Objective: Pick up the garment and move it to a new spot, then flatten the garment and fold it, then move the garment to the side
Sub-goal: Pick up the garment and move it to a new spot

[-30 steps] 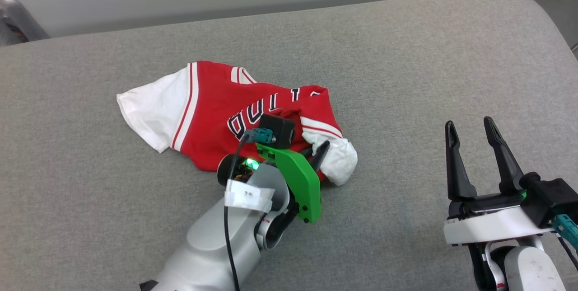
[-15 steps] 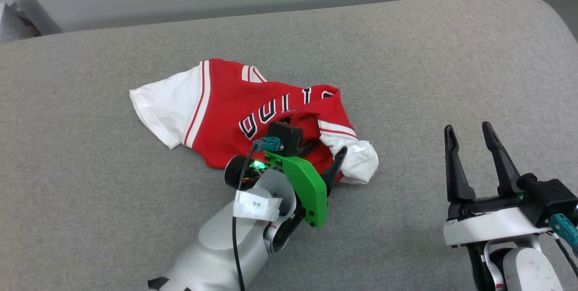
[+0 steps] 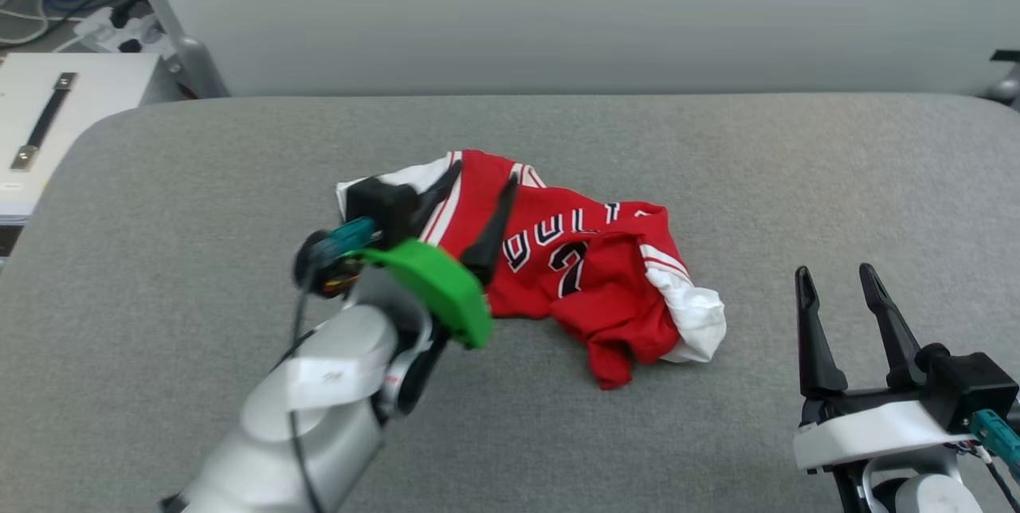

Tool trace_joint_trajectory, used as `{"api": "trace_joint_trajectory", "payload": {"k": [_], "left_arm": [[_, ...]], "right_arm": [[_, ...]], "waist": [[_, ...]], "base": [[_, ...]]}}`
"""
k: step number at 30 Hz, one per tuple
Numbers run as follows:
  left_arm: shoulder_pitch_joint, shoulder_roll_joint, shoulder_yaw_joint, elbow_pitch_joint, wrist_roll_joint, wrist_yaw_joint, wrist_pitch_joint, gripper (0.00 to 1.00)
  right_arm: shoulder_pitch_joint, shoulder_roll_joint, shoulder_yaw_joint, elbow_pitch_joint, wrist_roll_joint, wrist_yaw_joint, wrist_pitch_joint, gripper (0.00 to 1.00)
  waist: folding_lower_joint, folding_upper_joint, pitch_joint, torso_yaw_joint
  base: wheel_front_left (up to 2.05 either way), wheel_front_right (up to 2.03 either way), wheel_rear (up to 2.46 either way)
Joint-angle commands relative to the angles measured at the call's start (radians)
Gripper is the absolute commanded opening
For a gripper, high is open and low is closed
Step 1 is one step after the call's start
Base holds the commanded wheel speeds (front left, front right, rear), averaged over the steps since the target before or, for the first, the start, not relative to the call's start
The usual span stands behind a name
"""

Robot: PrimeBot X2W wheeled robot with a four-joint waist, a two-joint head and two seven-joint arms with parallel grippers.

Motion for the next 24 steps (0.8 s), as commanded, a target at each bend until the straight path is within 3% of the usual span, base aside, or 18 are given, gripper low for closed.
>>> {"api": "trace_joint_trajectory", "payload": {"k": [1, 5, 8, 11, 16, 24], "left_arm": [[0.06, 0.039, 0.024, -0.039, 0.003, 0.013, -0.017, 1.0], [0.172, 0.151, 0.08, -0.141, 0.065, 0.052, -0.039, 1.0], [0.276, 0.169, 0.184, -0.254, 0.108, 0.084, -0.041, 1.0], [0.409, 0.149, 0.301, -0.37, 0.172, 0.089, -0.041, 1.0], [0.557, 0.089, 0.422, -0.446, 0.282, 0.034, -0.042, 1.0], [0.648, -0.02, 0.537, -0.411, 0.393, -0.084, -0.042, 1.0]], "right_arm": [[0.017, 0.0, -0.005, 0.0, 0.0, -0.001, -0.001, 1.0], [0.035, 0.0, -0.011, 0.001, 0.004, -0.001, 0.0, 1.0], [0.046, 0.0, -0.016, 0.002, 0.006, -0.001, 0.0, 1.0], [0.057, 0.0, -0.026, 0.002, 0.013, -0.001, 0.0, 1.0], [0.07, 0.0, -0.025, 0.006, 0.022, -0.001, -0.001, 1.0], [0.07, 0.0, -0.015, 0.022, 0.031, -0.001, -0.004, 1.0]], "waist": [[0.0, -0.0001, -0.043, 0.045], [0.0, -0.0001, -0.051, 0.054], [0.0, -0.0001, -0.057, 0.055], [0.0, -0.0001, -0.059, 0.054], [0.0, -0.0001, -0.056, 0.052], [0.0, -0.0001, -0.058, 0.043]], "base": [[0.0, 0.0, 0.0], [0.0, 0.0, 0.0], [0.0, 0.0, 0.0], [0.0, 0.0, 0.0], [0.0, 0.0, 0.0], [0.0, 0.0, 0.0]]}}
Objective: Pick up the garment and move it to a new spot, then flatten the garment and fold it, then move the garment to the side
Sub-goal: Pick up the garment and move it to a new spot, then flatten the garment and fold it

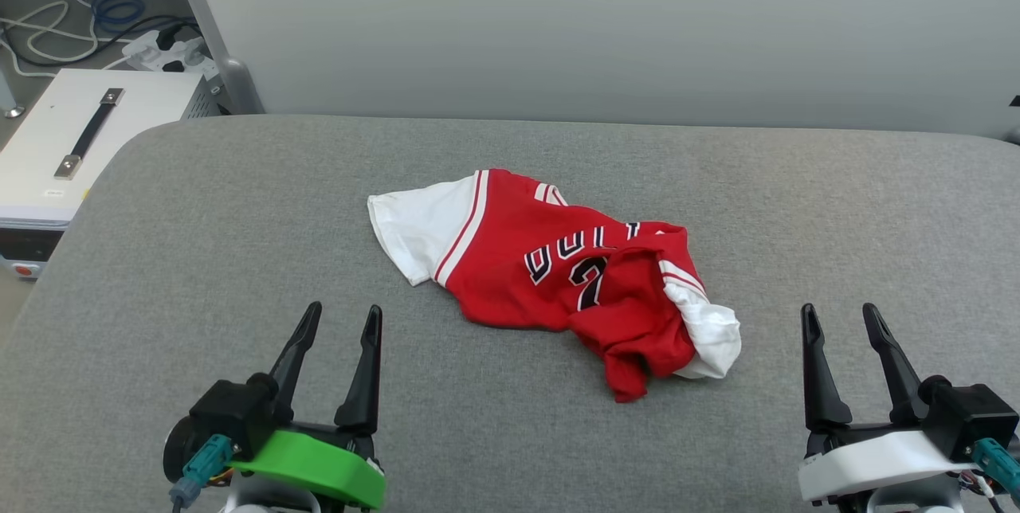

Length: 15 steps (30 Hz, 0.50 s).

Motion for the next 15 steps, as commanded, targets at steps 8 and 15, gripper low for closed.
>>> {"api": "trace_joint_trajectory", "payload": {"k": [8, 15], "left_arm": [[0.015, -0.069, 0.062, 0.034, 0.081, -0.063, -0.006, 1.0], [-0.016, -0.112, 0.085, 0.024, 0.115, -0.085, -0.006, 1.0]], "right_arm": [[0.002, -0.001, 0.003, 0.008, 0.012, -0.001, -0.007, 1.0], [-0.032, -0.043, 0.021, -0.007, 0.035, -0.001, 0.178, 1.0]], "waist": [[0.0, 0.0, 0.005, -0.005], [0.0, 0.0, 0.057, 0.024]], "base": [[0.0, 0.0, 0.0], [0.0, 0.0, 0.0]]}}
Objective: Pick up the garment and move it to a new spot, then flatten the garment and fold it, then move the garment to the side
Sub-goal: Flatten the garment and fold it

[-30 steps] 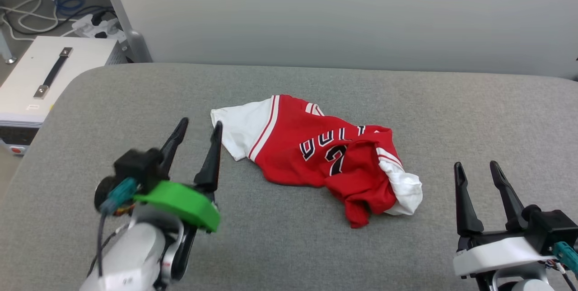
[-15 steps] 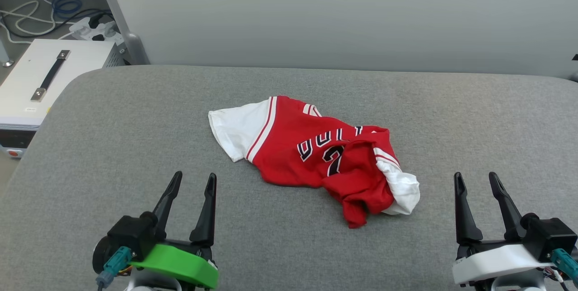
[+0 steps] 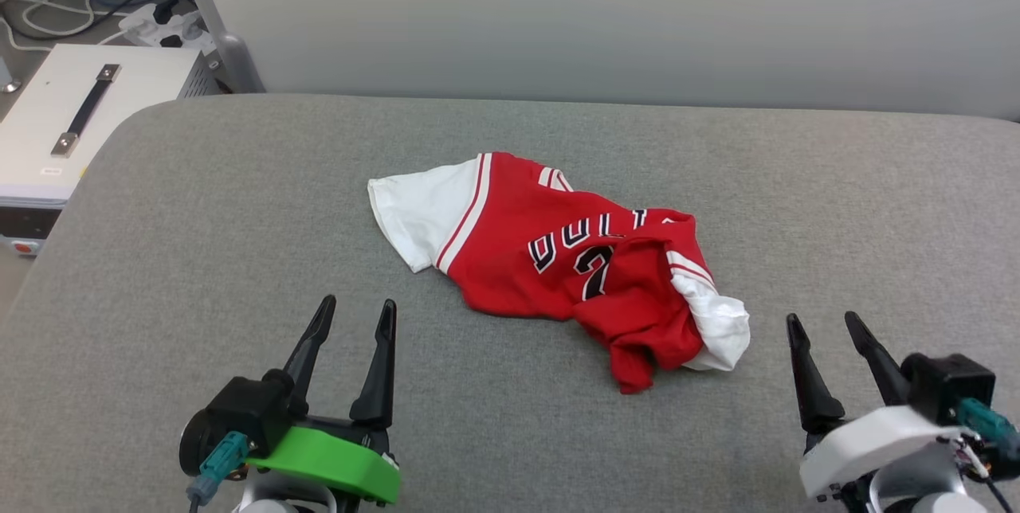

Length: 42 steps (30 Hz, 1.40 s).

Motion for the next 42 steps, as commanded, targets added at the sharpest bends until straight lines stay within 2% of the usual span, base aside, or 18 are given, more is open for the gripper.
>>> {"api": "trace_joint_trajectory", "payload": {"k": [1, 9, 13, 18, 26, 27, 28, 29, 36, 42], "left_arm": [[-0.019, -0.009, 0.006, -0.001, 0.011, -0.007, -0.006, 1.0], [-0.053, -0.033, -0.006, 0.014, 0.012, -0.01, -0.006, 1.0], [-0.076, -0.039, -0.019, 0.02, 0.005, -0.01, -0.006, 1.0], [-0.098, -0.043, -0.03, 0.025, -0.001, -0.01, -0.006, 1.0], [-0.112, -0.048, -0.035, 0.034, -0.004, -0.01, -0.006, 1.0], [-0.112, -0.049, -0.035, 0.036, -0.004, -0.01, -0.006, 1.0], [-0.111, -0.049, -0.034, 0.037, -0.003, -0.01, -0.006, 1.0], [-0.11, -0.049, -0.033, 0.039, -0.002, -0.01, -0.006, 1.0], [-0.095, -0.046, -0.03, 0.054, 0.001, -0.01, -0.006, 1.0], [-0.08, -0.044, -0.039, 0.065, -0.002, -0.01, -0.006, 1.0]], "right_arm": [[-0.033, -0.028, 0.015, -0.013, 0.017, -0.001, 0.063, 1.0], [-0.152, -0.153, 0.079, -0.045, 0.157, -0.001, 0.609, 1.0], [-0.211, -0.169, 0.081, -0.046, 0.184, -0.001, 0.792, 1.0], [-0.258, -0.176, 0.085, -0.005, 0.142, -0.001, 0.866, 1.0], [-0.271, -0.161, 0.097, 0.103, 0.113, -0.001, 0.847, 1.0], [-0.269, -0.161, 0.1, 0.113, 0.112, -0.001, 0.844, 0.49], [-0.27, -0.161, 0.102, 0.117, 0.111, -0.001, 0.839, 0.43], [-0.27, -0.162, 0.102, 0.119, 0.111, -0.001, 0.829, 0.0], [-0.259, -0.202, 0.104, 0.081, 0.128, -0.001, 0.81, 0.0], [-0.252, -0.304, 0.117, 0.006, 0.149, -0.001, 0.775, 0.0]], "waist": [[0.0, -0.0001, 0.029, 0.021], [0.0, -0.0001, 0.103, 0.08], [0.0, -0.0001, 0.133, 0.117], [0.0, -0.0001, 0.164, 0.156], [0.0, -0.0001, 0.184, 0.193], [0.0, -0.0001, 0.183, 0.194], [0.0, -0.0001, 0.182, 0.194], [0.0, -0.0001, 0.179, 0.193], [0.0, -0.0001, 0.133, 0.166], [0.0, -0.0001, 0.086, 0.138]], "base": [[0.0, 0.0, 0.0], [0.0, 0.0, 0.0], [0.0, 0.0, 0.0], [0.0, 0.0, 0.0], [0.0, 0.0, 0.0], [0.0, 0.0, 0.0], [0.0, 0.0, 0.0], [0.0, 0.0, 0.0], [0.0, 0.0, 0.0], [0.0, 0.0, 0.0]]}}
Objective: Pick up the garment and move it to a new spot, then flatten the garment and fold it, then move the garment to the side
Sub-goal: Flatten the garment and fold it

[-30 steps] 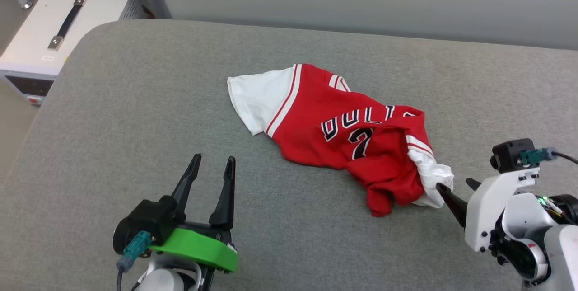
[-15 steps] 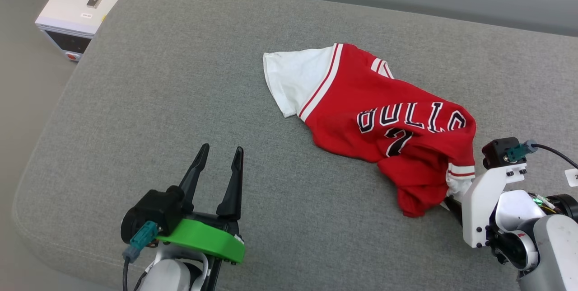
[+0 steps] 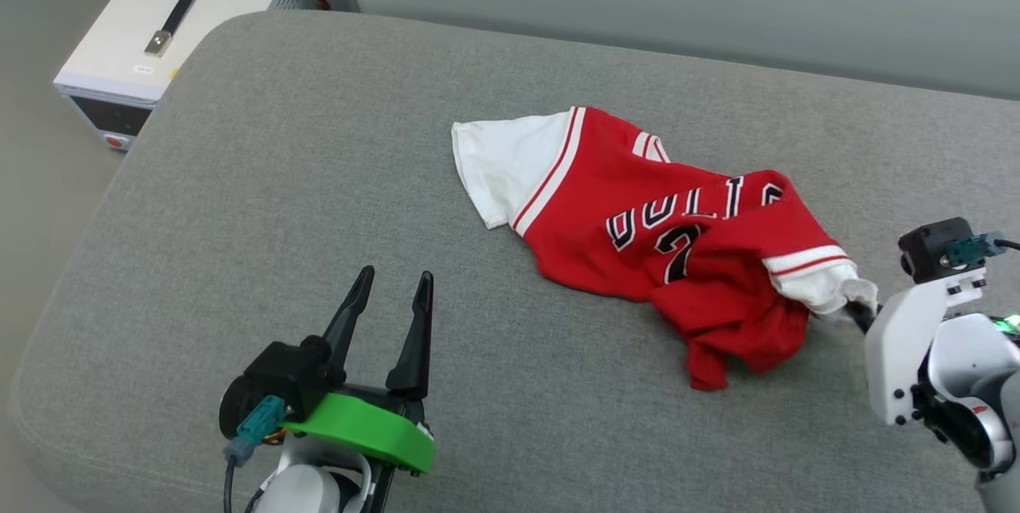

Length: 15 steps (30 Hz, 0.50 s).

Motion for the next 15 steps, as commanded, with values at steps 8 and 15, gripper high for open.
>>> {"api": "trace_joint_trajectory", "payload": {"k": [8, 15], "left_arm": [[0.02, 0.006, 0.003, -0.005, -0.003, -0.003, -0.006, 1.0], [-0.002, 0.008, -0.009, -0.005, -0.007, -0.003, -0.006, 1.0]], "right_arm": [[0.014, -0.236, 0.008, -0.029, -0.004, -0.001, -0.138, 0.0], [-0.014, -0.317, -0.015, 0.13, -0.047, -0.001, -0.297, 0.0]], "waist": [[0.0, 0.0, -0.026, -0.039], [0.0, 0.0, 0.02, -0.042]], "base": [[0.0, 0.0, 0.0], [0.0, 0.0, 0.0]]}}
